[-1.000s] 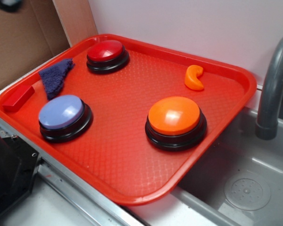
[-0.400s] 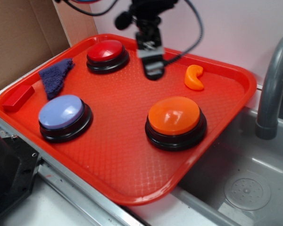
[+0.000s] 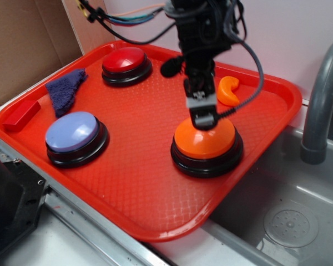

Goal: Push the orange button.

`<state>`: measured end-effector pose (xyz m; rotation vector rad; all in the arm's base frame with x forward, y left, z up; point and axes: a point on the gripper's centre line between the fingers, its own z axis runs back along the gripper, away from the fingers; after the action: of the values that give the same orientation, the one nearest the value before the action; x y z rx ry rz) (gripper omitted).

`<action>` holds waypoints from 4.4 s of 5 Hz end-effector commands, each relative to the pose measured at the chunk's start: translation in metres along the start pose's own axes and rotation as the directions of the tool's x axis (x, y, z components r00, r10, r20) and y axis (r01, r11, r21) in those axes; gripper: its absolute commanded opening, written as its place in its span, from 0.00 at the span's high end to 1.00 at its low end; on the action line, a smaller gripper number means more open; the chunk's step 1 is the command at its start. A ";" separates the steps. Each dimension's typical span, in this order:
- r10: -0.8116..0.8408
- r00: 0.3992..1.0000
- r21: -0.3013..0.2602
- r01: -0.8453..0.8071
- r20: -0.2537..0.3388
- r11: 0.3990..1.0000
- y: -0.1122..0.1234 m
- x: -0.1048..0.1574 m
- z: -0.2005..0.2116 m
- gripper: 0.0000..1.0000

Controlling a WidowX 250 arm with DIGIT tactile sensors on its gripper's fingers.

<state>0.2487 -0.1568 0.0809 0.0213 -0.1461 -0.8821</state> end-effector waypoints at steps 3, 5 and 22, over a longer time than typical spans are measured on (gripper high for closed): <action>0.013 0.990 -0.031 -0.017 -0.142 0.999 -0.023 -0.015 -0.012 0.00; -0.014 0.995 0.010 0.015 -0.098 1.000 -0.021 -0.023 -0.013 0.00; 0.008 1.000 -0.024 -0.007 0.021 1.000 -0.007 -0.013 0.037 0.00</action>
<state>0.2330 -0.1394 0.0972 -0.0079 -0.0867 -0.8669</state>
